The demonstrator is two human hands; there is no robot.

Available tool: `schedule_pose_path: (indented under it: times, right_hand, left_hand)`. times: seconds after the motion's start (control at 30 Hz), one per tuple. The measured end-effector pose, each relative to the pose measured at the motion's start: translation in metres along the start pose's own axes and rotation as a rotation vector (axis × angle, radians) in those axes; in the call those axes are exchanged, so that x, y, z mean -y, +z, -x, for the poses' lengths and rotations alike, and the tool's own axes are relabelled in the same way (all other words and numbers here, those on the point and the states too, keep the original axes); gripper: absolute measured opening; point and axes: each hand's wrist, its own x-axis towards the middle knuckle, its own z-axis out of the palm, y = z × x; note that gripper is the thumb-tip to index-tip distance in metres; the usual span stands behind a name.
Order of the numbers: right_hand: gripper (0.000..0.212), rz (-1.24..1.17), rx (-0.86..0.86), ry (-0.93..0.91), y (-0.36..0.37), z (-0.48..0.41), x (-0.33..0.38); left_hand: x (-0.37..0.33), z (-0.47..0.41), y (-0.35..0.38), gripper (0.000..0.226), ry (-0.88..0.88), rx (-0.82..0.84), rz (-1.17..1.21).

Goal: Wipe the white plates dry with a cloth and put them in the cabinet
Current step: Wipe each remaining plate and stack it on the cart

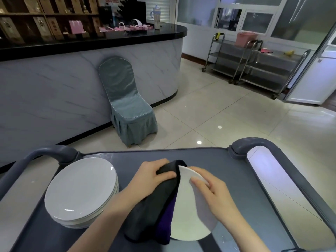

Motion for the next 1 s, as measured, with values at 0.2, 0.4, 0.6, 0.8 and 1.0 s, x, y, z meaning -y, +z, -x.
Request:
schedule_pose_path:
  times: [0.2, 0.4, 0.6, 0.8, 1.0]
  right_hand:
    - [0.03, -0.284, -0.265, 0.114, -0.008, -0.001, -0.004]
    - [0.034, -0.116, -0.009, 0.069, -0.005, 0.001, -0.006]
    - [0.036, -0.158, -0.102, 0.081, -0.01, -0.003, 0.004]
    - [0.033, -0.641, -0.591, 0.272, 0.03, 0.004, 0.001]
    - [0.039, -0.253, -0.306, 0.149, -0.005, -0.001, -0.009]
  left_hand:
    - [0.016, 0.038, 0.038, 0.018, -0.439, -0.379, 0.501]
    - [0.01, 0.017, 0.01, 0.014, -0.143, -0.128, 0.132]
    - [0.005, 0.015, 0.011, 0.016, -0.205, -0.211, 0.165]
    - [0.007, 0.032, 0.065, 0.017, -0.712, -0.641, 0.847]
    - [0.016, 0.03, 0.023, 0.016, -0.369, -0.542, 0.297]
